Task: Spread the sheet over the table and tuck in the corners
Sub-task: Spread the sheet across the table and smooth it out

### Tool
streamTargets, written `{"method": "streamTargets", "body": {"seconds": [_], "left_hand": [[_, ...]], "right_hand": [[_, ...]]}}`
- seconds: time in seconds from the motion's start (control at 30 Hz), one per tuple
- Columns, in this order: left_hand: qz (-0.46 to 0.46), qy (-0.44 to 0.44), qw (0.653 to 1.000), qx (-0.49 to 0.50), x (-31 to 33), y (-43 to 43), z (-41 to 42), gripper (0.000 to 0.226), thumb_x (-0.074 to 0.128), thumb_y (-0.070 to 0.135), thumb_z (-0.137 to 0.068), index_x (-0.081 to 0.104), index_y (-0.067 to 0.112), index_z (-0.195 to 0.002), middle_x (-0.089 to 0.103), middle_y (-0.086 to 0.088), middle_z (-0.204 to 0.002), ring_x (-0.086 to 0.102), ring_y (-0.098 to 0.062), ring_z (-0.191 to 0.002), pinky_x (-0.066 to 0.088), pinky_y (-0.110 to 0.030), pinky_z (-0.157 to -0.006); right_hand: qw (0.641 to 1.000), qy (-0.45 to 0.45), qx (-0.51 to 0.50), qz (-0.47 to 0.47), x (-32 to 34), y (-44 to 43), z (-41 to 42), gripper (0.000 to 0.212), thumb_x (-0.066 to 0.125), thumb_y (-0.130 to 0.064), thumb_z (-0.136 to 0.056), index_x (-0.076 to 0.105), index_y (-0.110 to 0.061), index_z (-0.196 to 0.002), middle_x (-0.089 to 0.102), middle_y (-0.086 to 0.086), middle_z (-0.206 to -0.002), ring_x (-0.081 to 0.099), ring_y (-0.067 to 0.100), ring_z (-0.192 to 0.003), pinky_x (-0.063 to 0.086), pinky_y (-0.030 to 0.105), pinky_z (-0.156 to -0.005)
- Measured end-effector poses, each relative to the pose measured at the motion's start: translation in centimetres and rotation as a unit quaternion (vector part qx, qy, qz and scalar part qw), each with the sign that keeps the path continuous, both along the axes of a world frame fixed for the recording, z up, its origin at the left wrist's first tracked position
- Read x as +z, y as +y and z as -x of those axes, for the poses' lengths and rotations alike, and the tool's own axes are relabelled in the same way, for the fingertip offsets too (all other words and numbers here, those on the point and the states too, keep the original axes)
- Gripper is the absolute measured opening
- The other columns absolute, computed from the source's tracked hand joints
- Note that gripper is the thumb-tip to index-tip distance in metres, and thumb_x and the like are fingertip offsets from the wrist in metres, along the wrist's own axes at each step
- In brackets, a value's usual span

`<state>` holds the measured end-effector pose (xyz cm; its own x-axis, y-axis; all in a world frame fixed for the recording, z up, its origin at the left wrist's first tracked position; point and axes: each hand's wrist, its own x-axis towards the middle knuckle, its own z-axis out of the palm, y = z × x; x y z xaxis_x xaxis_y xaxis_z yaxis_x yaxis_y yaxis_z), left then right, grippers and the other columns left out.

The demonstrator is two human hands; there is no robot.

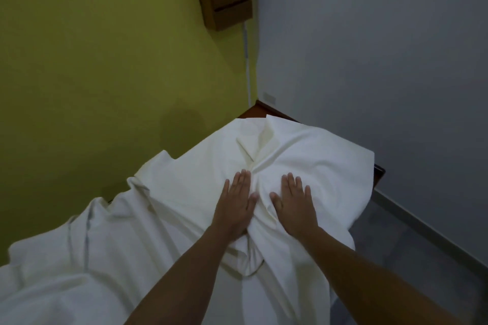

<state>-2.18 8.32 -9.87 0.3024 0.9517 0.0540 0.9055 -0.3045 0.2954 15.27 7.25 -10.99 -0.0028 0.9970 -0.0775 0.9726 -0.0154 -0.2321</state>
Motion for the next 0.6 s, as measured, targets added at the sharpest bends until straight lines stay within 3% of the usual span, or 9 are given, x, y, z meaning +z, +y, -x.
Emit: {"method": "streamTargets", "body": {"seconds": [0.23, 0.37, 0.5, 0.6], "left_hand": [[0.008, -0.022, 0.999, -0.028, -2.6, 2.6, -2.0, 0.062, 0.023, 0.042, -0.102, 0.004, 0.012, -0.152, 0.008, -0.002, -0.161, 0.003, -0.013, -0.148, -0.006, -0.029, -0.118], [0.039, -0.047, 0.998, -0.017, -3.2, 4.2, -3.3, 0.067, 0.016, 0.051, -0.099, 0.006, 0.012, -0.153, 0.01, -0.002, -0.161, 0.005, -0.012, -0.148, -0.004, -0.027, -0.118], [0.032, -0.016, 0.999, -0.021, -3.8, 5.6, -3.8, 0.064, 0.019, 0.046, -0.101, 0.008, 0.012, -0.153, 0.01, -0.002, -0.161, 0.005, -0.013, -0.148, -0.003, -0.028, -0.117], [0.031, -0.003, 0.999, -0.01, -4.0, 6.2, -4.1, 0.064, 0.018, 0.047, -0.1, 0.007, 0.012, -0.153, 0.01, -0.003, -0.161, 0.005, -0.013, -0.148, -0.004, -0.029, -0.117]], "right_hand": [[0.996, -0.078, -0.008, -0.03, -1.6, 1.7, -2.4, 0.055, 0.019, -0.034, -0.103, 0.009, -0.011, -0.151, 0.011, 0.008, -0.16, 0.005, 0.028, -0.148, -0.001, 0.049, -0.117], [0.989, -0.148, -0.023, 0.007, -1.7, 3.3, -7.2, 0.051, 0.017, -0.024, -0.104, 0.001, -0.011, -0.151, 0.001, 0.006, -0.161, -0.003, 0.03, -0.148, -0.008, 0.053, -0.115], [0.966, -0.229, -0.102, 0.067, -1.6, 2.8, -14.8, 0.053, 0.016, -0.021, -0.104, -0.009, -0.01, -0.15, -0.01, 0.005, -0.161, -0.011, 0.032, -0.146, -0.003, 0.056, -0.115], [0.962, -0.228, -0.125, 0.086, -0.3, 1.8, -19.0, 0.058, 0.022, -0.021, -0.101, -0.006, -0.012, -0.151, -0.008, 0.005, -0.161, -0.009, 0.03, -0.147, 0.0, 0.055, -0.115]]}}
